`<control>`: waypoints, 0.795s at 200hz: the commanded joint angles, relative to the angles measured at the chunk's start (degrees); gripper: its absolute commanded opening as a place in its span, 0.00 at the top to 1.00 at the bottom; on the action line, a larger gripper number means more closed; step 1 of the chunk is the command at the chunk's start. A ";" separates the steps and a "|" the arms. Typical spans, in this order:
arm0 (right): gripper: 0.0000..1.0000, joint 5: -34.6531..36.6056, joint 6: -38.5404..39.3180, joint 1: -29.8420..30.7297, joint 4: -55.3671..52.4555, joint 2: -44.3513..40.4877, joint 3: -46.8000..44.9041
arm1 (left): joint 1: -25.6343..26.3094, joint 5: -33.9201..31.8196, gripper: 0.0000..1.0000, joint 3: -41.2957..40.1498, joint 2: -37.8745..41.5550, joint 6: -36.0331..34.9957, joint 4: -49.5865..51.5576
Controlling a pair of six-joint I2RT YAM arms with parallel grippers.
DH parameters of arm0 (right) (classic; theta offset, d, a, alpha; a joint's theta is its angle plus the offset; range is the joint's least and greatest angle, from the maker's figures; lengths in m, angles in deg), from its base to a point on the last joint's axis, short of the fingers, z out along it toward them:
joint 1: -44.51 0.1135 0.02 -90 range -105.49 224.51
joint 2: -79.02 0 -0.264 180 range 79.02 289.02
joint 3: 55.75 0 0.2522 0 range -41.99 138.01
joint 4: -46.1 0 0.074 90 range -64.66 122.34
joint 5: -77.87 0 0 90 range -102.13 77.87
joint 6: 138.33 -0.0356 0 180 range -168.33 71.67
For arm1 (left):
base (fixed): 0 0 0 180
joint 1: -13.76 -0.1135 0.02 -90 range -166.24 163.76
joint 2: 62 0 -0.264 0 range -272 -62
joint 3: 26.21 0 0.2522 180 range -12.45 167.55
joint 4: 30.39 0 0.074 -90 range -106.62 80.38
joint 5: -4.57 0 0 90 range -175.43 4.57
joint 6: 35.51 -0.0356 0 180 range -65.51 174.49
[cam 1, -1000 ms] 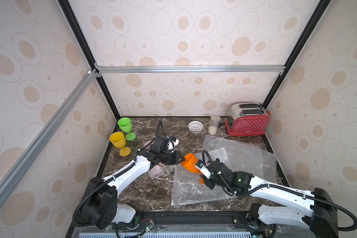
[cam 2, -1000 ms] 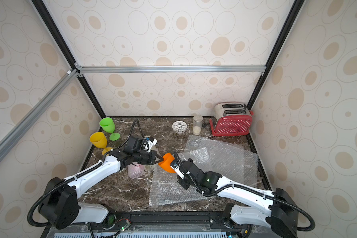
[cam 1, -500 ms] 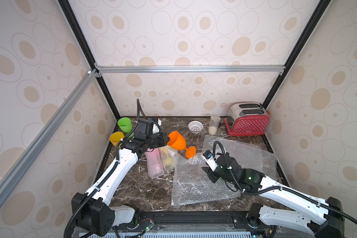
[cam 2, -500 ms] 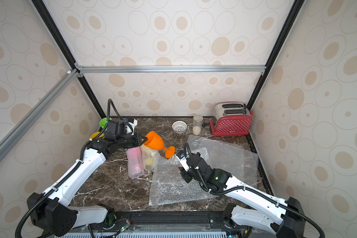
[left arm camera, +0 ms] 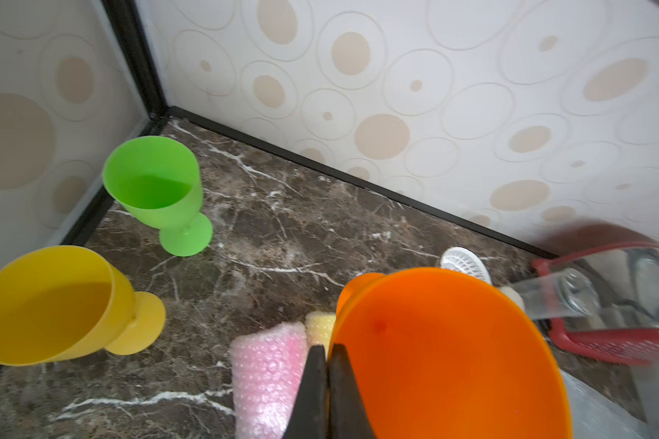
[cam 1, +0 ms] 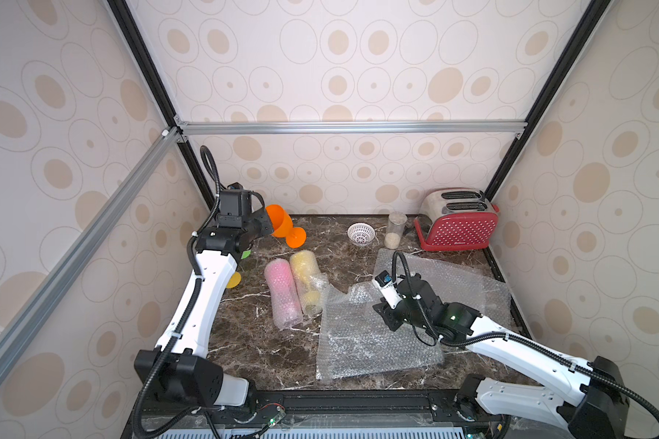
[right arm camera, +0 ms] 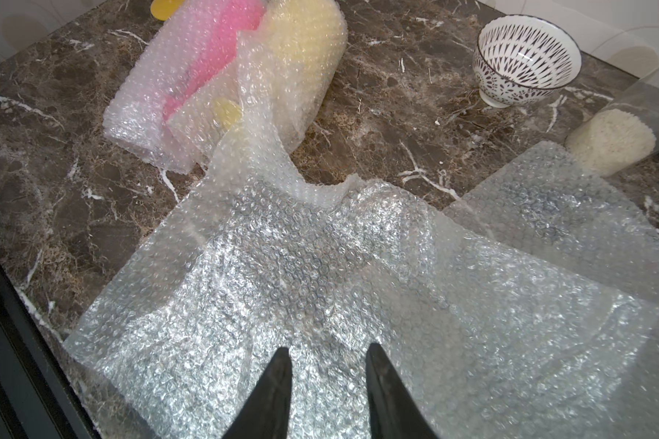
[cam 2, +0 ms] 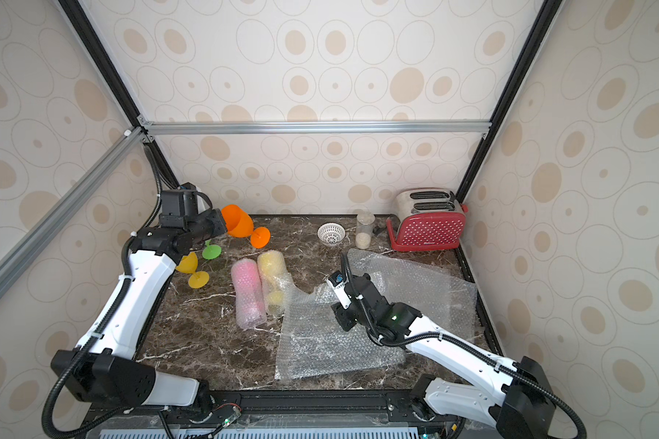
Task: Unpack wine glasses from bubble wrap
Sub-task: Place the wine glass at the center of the board.
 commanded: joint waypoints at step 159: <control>0.65 -3.67 -4.15 -6.15 2.01 5.97 1.10 | -5.17 -9.70 1.00 25.98 -34.13 -7.62 6.39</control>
